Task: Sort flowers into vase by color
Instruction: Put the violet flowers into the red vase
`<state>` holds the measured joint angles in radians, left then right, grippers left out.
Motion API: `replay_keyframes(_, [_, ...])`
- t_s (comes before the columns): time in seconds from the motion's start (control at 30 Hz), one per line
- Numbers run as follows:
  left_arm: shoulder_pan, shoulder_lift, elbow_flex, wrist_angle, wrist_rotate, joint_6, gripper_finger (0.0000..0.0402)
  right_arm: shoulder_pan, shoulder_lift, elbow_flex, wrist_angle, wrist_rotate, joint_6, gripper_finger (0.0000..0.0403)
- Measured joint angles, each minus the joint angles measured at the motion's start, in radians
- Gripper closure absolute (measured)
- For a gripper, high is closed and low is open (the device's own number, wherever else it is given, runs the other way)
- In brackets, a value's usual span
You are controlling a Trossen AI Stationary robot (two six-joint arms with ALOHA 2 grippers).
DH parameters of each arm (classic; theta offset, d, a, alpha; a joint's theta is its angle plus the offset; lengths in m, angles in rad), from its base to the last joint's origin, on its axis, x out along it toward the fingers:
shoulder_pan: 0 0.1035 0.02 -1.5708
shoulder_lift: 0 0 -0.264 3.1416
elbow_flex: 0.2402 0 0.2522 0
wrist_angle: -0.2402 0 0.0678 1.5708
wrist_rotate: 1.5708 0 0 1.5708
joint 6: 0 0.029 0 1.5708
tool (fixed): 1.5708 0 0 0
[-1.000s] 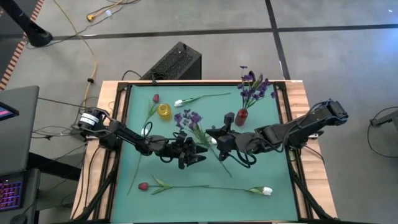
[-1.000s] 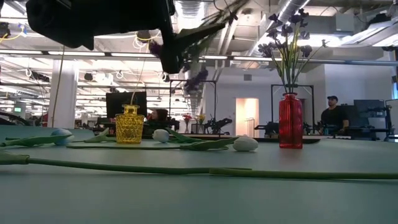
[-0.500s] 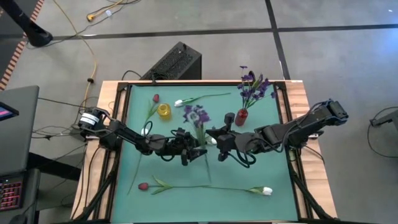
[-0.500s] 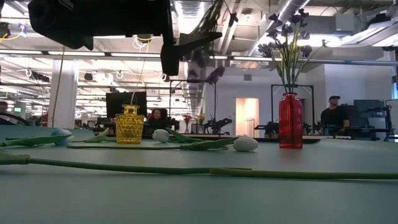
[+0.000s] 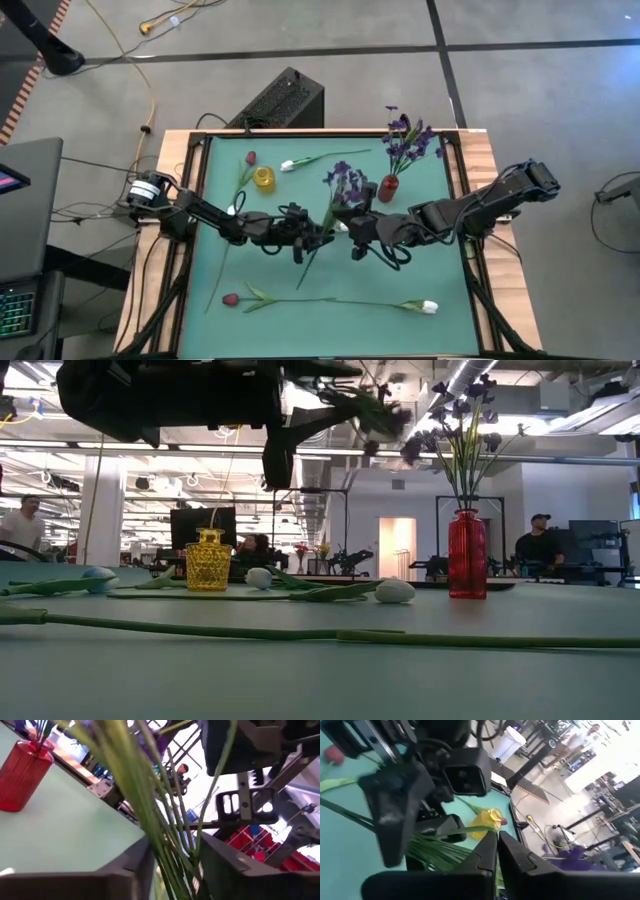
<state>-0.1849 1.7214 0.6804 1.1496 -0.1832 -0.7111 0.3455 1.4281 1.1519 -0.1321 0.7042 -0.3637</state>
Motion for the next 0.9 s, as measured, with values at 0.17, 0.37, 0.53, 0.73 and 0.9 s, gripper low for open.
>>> replay_keyframes(0.17, [0.000, 0.000, 0.000, -0.026, 0.026, 0.012, 0.0366, 0.017, 0.000, 0.000, -0.011, -0.028, 0.000, 0.0328])
replay_keyframes(0.37, [0.000, 0.000, 0.000, -0.036, 0.069, 0.020, 0.0392, 0.028, -0.009, 0.001, -0.072, -0.027, 0.085, 0.0256])
replay_keyframes(0.53, [0.000, 0.000, 0.000, -0.051, 0.105, 0.018, 0.0396, 0.026, -0.017, 0.001, -0.174, -0.002, 0.112, 0.0168])
replay_keyframes(0.73, [0.018, -0.009, 0.000, -0.108, 0.123, 0.016, 0.0399, 0.035, -0.018, 0.098, -0.381, -0.006, 0.218, 0.0103])
replay_keyframes(0.9, [0.053, -0.014, 0.000, -0.113, 0.123, 0.035, 0.0400, 0.033, -0.019, 0.222, -0.625, -0.105, 0.343, 0.0090])
